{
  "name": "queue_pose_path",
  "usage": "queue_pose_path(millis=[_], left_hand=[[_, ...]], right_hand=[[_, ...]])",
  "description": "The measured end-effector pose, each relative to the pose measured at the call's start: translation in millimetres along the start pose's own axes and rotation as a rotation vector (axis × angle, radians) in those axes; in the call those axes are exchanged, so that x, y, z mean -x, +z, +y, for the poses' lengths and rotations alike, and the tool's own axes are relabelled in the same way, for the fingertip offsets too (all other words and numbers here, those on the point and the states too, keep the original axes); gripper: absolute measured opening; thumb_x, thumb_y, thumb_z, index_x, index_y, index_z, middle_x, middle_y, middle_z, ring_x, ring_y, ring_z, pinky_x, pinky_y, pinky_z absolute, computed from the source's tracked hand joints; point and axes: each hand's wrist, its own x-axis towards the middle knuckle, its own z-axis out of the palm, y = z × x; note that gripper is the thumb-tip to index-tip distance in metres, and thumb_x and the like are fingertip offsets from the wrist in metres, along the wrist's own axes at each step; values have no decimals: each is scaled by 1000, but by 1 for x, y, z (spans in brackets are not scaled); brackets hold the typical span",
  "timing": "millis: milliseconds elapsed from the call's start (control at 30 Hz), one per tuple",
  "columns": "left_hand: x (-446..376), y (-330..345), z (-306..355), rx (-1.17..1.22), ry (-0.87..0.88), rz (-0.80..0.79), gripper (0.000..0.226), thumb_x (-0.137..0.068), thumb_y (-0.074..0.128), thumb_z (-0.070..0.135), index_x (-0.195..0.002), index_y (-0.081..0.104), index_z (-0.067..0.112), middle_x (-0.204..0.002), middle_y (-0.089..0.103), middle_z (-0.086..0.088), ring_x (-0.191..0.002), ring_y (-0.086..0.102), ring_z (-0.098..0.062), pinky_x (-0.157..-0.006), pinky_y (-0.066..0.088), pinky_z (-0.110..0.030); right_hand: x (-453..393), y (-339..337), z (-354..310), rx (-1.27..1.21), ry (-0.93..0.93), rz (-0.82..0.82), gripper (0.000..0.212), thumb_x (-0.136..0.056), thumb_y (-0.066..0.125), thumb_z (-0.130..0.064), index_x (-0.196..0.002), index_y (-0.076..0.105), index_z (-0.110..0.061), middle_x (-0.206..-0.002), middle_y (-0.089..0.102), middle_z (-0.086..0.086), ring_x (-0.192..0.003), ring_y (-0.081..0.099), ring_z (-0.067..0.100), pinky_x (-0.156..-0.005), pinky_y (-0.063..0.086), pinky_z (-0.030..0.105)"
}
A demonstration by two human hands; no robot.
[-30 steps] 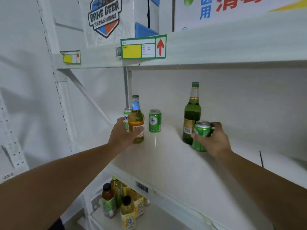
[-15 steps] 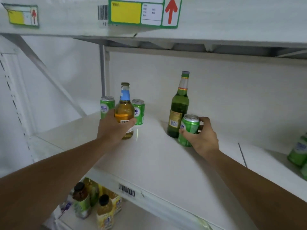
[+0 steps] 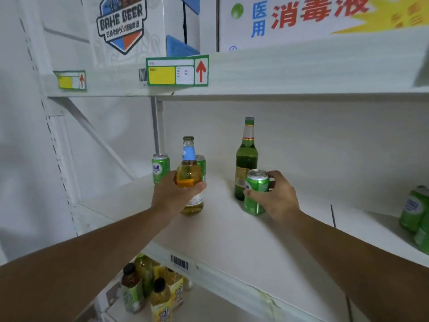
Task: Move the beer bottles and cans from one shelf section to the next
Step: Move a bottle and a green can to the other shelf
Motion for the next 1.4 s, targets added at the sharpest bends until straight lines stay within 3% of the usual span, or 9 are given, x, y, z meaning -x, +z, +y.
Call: queue_pose_path(millis=[67,133,233,600,700,800,867,1000,1400], left_hand=[[11,0,9,21,-1,21,45,-74,92,53,-110,73,34,-102,78,12,-96,75,-9,-85,62,-33],[21,0,16,31,-7,29,51,-71,93,56,-113,73,35,-105,79,12,-99,76,-10,-90,63,-37],[40,3,23,23,-15,44,56,-68,95,57,-116,74,36,-106,80,13,-99,76,-7,-89,62,-34],[107,1,64,38,65,-34,50,-72,96,49,-115,77,34,-105,80,14,-98,77,-9,-87,61,-31],[128,4,79,65,116,-100,45,-75,96,48,-113,76,35,-99,80,19,-86,75,4,-73,52,-17],[152,10,83,133,131,-155,40,-72,97,50,-105,76,39,-87,78,30,-79,71,15,-74,51,-20],[169,16,84,185,127,-201,39,-70,98,49,-102,77,39,-88,78,30,-80,73,12,-79,54,-24],[200,35,90,255,136,-300,44,-68,101,46,-104,80,34,-95,83,16,-93,79,-8,-93,61,-36],[245,107,150,302,159,-431,46,-70,99,47,-109,79,34,-99,83,13,-99,78,-14,-94,63,-43]], right_hand=[[5,-2,-6,-33,-30,-17,68,-73,97,-43,-128,59,-31,-103,69,-16,-88,67,0,-68,55,24],[8,-3,-10,-53,-48,-40,69,-73,97,-43,-130,60,-30,-101,69,-16,-89,67,2,-74,57,28],[14,-5,-13,-72,-75,-83,75,-72,98,-45,-135,60,-28,-104,71,-14,-92,70,6,-86,63,38],[76,-73,-15,-111,-64,-20,75,-68,98,-45,-131,61,-31,-107,74,-8,-96,73,13,-89,65,46],[106,-103,-12,-89,-31,49,75,-66,97,-48,-129,61,-31,-109,74,-8,-99,72,13,-92,64,46],[138,-129,-12,-59,11,111,77,-61,95,-54,-126,60,-33,-108,74,-8,-99,73,15,-92,64,47],[158,-146,-11,-24,37,146,78,-60,95,-55,-126,59,-34,-108,73,-10,-100,73,15,-93,64,47],[195,-186,-4,10,92,220,70,-69,100,-39,-123,57,-33,-107,74,-9,-98,73,12,-94,64,43],[217,-280,48,164,184,425,73,-74,96,-43,-132,56,-26,-112,71,-6,-101,71,19,-90,64,47]])
